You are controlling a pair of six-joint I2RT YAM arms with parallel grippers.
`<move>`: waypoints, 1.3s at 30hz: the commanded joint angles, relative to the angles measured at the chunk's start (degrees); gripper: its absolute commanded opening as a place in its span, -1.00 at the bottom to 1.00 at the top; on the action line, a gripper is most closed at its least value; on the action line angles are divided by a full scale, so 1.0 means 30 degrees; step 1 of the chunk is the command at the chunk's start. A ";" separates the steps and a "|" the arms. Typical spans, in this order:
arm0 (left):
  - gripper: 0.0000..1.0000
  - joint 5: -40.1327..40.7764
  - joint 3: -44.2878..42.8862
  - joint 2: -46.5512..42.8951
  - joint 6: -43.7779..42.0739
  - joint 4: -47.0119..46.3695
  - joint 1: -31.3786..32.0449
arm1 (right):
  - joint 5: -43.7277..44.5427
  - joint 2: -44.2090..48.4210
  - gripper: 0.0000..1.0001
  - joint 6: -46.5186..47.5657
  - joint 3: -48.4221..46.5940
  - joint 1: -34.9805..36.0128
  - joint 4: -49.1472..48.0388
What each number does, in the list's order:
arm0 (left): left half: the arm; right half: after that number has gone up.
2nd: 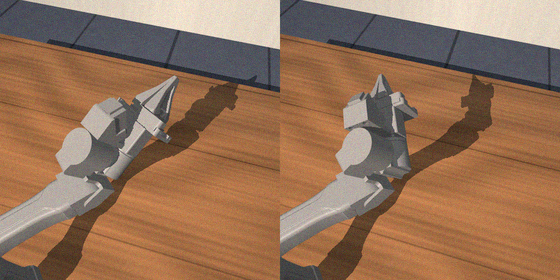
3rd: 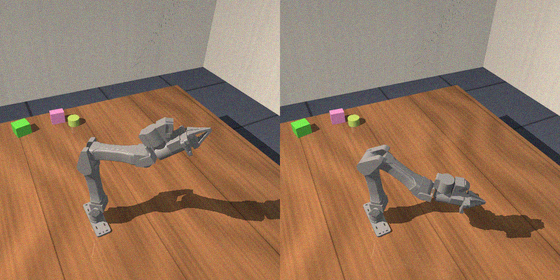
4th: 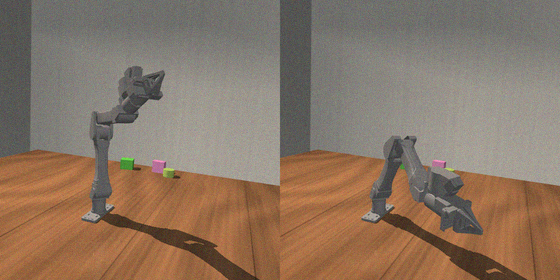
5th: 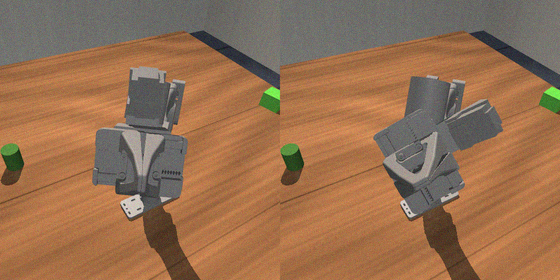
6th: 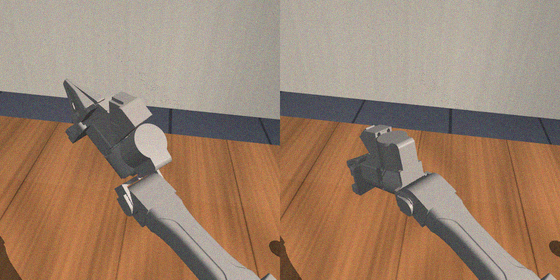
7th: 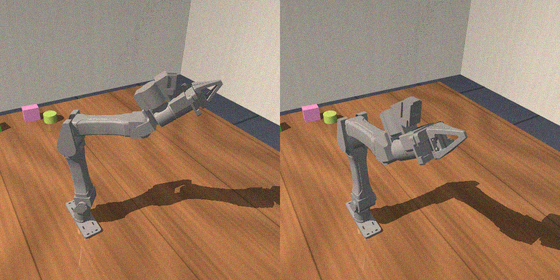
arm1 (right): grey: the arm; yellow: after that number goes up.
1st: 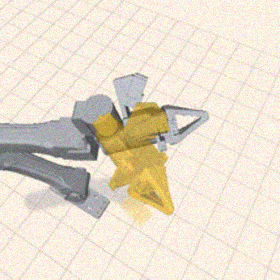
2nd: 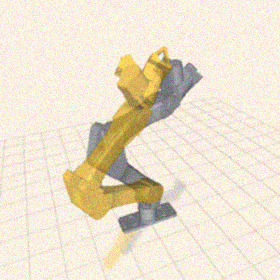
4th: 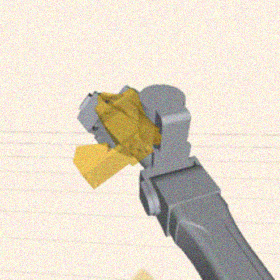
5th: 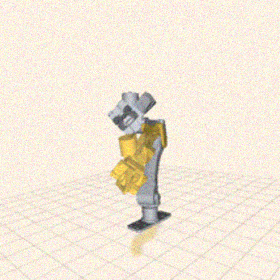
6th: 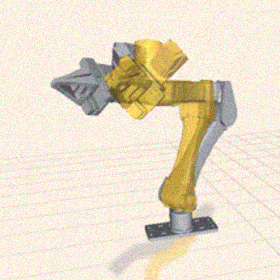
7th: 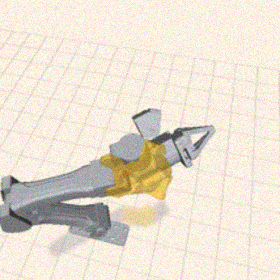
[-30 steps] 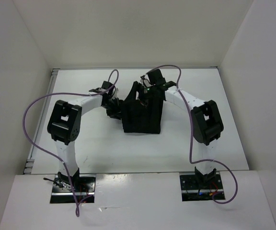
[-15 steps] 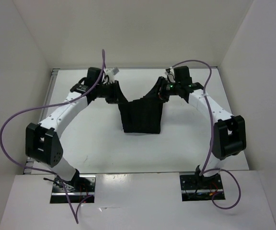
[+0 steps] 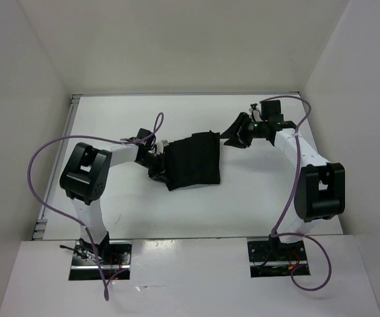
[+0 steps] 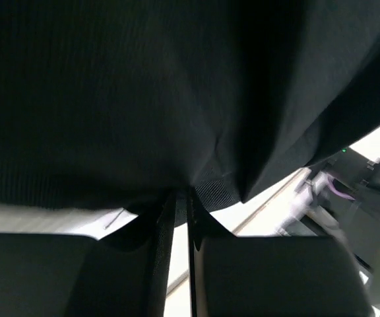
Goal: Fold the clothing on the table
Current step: Fold the skirt
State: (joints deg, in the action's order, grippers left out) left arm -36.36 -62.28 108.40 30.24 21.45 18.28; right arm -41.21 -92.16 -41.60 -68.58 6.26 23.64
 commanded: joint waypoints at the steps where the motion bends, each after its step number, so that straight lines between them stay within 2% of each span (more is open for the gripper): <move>1: -0.62 0.0254 -0.0742 0.1101 -0.0265 -0.0881 -0.0059 | -0.1406 0.0898 -0.04 0.0567 0.0066 0.0022 -0.0497; 4: -0.62 0.1509 -0.1297 0.1599 -0.0441 -0.0881 -0.0059 | -0.1614 0.0078 -0.04 0.0946 -0.0401 0.0196 -0.0497; 8: -0.62 0.1514 -0.1505 0.2041 -0.0443 -0.0618 -0.0059 | -0.2609 -0.2435 -0.04 0.1327 -0.0813 0.0840 -0.0962; 13: -0.45 0.1688 -0.1855 0.0228 -0.0265 -0.0210 -0.0059 | -0.2611 -0.5077 -0.11 0.1708 -0.1780 0.1047 -0.1403; 16: -0.42 0.1866 -0.2120 -0.1062 -0.0265 0.0435 -0.0059 | -0.1878 -0.7503 -0.17 0.2118 -0.2713 0.1047 -0.1231; 20: -0.38 0.1866 -0.2501 -0.3020 0.0114 0.0787 -0.0059 | -0.1556 -0.8770 -0.22 0.2822 -0.3419 0.1047 -0.0877; 21: -0.25 0.1286 -0.2501 -0.3434 0.0116 0.0789 -0.0059 | -0.1817 -0.8540 -0.22 0.2997 -0.3653 0.1047 -0.0877; 23: -0.18 -0.0527 -0.2501 -0.5183 -0.0060 0.0206 -0.0526 | -0.2435 -0.7198 -0.22 0.2999 -0.3655 0.1047 -0.0702; 24: -0.13 -0.1726 -0.2298 -0.5921 -0.0060 -0.0058 -0.0760 | -0.2029 -0.5102 -0.22 0.3405 -0.3655 0.1279 -0.0296; 26: 0.11 -0.1303 -0.2296 -0.8053 -0.0292 -0.0061 -0.1026 | -0.0622 -0.2807 -0.13 0.3612 -0.3889 0.1282 0.0757; 27: 0.18 -0.1037 -0.2122 -0.8705 -0.0469 0.0519 -0.1026 | -0.0183 -0.0505 -0.06 0.3614 -0.3570 0.1282 0.1024; 29: 0.21 -0.0568 -0.0784 -1.0661 -0.0470 0.0525 -0.1026 | 0.1659 0.1792 0.04 0.3614 -0.2342 0.1282 0.1755; 30: 0.24 -0.0392 0.0068 -1.1486 -0.0006 0.0003 -0.1026 | 0.2479 0.4066 0.08 0.3614 -0.1786 0.1282 0.2020; 31: 0.24 -0.0100 0.1005 -1.3206 0.1130 -0.0466 -0.1026 | 0.3270 0.5220 0.28 0.3614 -0.0446 0.1282 0.2255; 32: 0.24 0.0077 0.1971 -1.4035 0.1808 -0.1341 -0.0823 | 0.4612 0.6276 0.59 0.3614 0.0235 0.1079 0.2547; 33: 0.26 0.0369 0.2938 -1.4855 0.2395 -0.1640 -0.0821 | 0.5003 0.7359 1.00 0.3614 0.0938 0.1077 0.2724; 34: 0.26 0.1242 0.4456 -1.6314 0.3387 -0.1643 -0.0502 | 0.5326 0.9662 1.00 0.3208 0.2511 0.1077 0.2726; 36: 0.29 0.1573 0.5870 -1.7699 0.4475 -0.2343 -0.0294 | 0.5563 1.1900 1.00 0.2242 0.4043 0.0903 0.2318; 37: 0.32 0.1776 0.7096 -1.9069 0.5699 -0.2607 -0.0294 | 0.5563 1.3971 1.00 0.1193 0.5268 0.0901 0.2055; 39: 0.41 0.2854 0.7604 -2.1119 0.6411 -0.2233 -0.0294 | 0.6527 1.7047 1.00 0.0162 0.6707 0.0901 0.2052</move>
State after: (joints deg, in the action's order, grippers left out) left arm -32.53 -42.00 50.83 42.06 16.64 17.41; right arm -27.62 -46.85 -35.66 -55.29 9.32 26.65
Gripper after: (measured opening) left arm 0.688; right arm 0.999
